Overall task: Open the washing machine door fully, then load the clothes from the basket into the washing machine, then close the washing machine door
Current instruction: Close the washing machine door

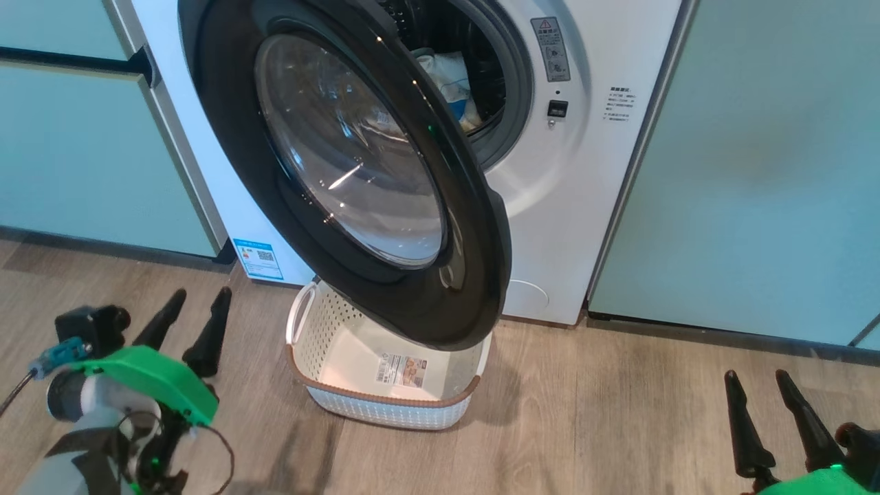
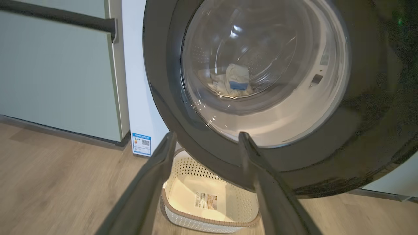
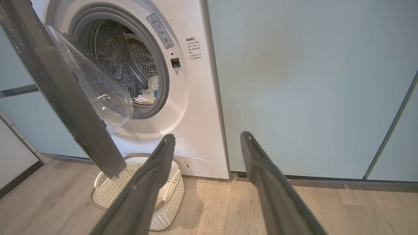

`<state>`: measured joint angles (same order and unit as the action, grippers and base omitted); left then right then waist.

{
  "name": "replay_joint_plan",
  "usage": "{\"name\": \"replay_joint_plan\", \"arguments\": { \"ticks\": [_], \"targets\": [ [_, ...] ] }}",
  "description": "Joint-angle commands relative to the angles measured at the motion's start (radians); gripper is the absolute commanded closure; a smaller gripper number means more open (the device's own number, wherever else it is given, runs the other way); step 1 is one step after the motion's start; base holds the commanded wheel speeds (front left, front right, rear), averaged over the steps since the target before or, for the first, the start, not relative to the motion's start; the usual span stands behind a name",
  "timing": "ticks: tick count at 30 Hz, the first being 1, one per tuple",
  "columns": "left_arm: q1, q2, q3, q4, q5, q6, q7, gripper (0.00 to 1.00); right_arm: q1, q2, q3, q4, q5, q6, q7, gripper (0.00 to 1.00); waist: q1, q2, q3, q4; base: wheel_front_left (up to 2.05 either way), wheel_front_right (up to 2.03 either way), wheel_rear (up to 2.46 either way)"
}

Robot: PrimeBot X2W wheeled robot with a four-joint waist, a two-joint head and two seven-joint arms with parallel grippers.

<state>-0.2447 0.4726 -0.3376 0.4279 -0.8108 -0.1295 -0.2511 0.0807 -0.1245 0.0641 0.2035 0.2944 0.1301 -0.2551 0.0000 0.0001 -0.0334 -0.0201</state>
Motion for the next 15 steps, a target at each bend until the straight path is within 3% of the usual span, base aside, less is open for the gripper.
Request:
{"name": "replay_joint_plan", "arguments": {
  "ticks": [1,8,15],
  "targets": [
    [-0.023,0.016,0.067,-0.033,0.02,-0.001,-0.01,0.0,-0.027,-0.013,0.013,-0.037,-0.006,0.001,-0.007,0.0,0.0,-0.0001,0.001,-0.002,0.0,0.0,0.0],
    [0.044,-0.061,0.149,-0.086,0.142,-0.001,-0.01,0.0,-0.024,-0.005,0.013,-0.037,-0.005,0.001,-0.007,0.0,0.0,-0.0001,0.005,-0.012,0.0,0.0,0.0],
    [0.076,-0.087,0.182,-0.097,0.213,-0.001,-0.011,0.0,-0.025,-0.003,0.014,-0.036,-0.004,0.001,-0.007,0.0,0.0,-0.0001,0.009,-0.021,0.0,0.0,0.0]
  ]
}}
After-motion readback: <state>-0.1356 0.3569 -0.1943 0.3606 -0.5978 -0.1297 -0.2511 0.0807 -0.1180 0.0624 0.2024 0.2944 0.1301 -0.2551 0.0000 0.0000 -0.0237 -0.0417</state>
